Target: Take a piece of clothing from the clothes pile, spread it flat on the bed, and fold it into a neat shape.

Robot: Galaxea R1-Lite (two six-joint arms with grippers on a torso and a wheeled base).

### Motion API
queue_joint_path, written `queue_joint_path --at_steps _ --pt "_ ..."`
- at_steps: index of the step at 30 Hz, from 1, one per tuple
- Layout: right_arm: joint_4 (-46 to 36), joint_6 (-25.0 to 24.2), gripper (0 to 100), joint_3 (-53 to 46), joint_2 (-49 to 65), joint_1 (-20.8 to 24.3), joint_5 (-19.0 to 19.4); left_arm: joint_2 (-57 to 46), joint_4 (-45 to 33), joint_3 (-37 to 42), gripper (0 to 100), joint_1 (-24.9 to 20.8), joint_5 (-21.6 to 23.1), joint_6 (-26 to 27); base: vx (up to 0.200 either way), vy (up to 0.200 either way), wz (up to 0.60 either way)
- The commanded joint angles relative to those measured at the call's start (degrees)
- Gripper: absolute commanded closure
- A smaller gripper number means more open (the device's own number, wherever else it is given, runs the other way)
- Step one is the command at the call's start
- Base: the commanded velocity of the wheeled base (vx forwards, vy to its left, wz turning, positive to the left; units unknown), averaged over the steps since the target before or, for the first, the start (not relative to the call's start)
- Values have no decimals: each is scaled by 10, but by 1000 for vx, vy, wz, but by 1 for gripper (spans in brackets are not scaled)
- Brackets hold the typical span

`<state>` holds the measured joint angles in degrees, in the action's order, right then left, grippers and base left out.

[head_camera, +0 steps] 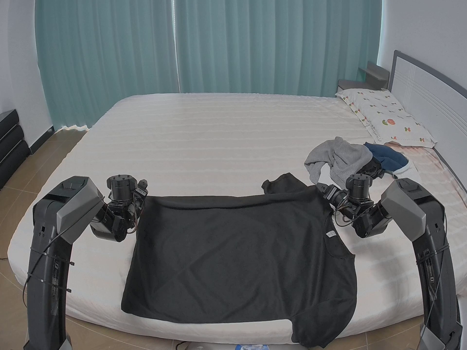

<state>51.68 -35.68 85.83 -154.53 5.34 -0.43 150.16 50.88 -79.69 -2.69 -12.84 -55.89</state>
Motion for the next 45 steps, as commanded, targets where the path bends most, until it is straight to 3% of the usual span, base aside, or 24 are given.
queue_joint_path --at_steps 1,4,8,12,18,19,24,27,31,41,45 --pt "13 -5 0 -221 182 -18 22 -131 64 150 0 -1 36 -1 0 0 0" --pt "18 -7 0 -322 245 -16 30 -179 62 201 0 -6 62 -1 0 0 0" --pt "26 -13 0 -462 327 -16 76 -242 64 318 0 -16 85 -1 0 0 0" --pt "52 -15 0 -552 372 -20 90 -294 71 429 0 -18 116 -4 0 0 0" --pt "135 -11 0 -683 403 -39 133 -361 97 574 0 -41 156 -23 0 0 0" --pt "163 -7 0 -722 404 -45 155 -373 113 610 0 -51 163 -31 0 0 0" --pt "252 -6 0 -819 390 -48 198 -375 171 692 0 -79 165 -36 0 0 0" --pt "308 -7 0 -856 370 -48 219 -364 203 712 0 -94 165 -64 -67 0 0" --pt "318 -13 0 -858 342 -46 223 -346 222 726 0 -105 168 -84 -200 0 0" --pt "330 -13 0 -858 292 -49 228 -310 279 759 0 -99 179 -75 -200 0 0" --pt "342 -14 0 -858 281 -45 227 -269 292 750 0 -81 165 -35 0 0 0"
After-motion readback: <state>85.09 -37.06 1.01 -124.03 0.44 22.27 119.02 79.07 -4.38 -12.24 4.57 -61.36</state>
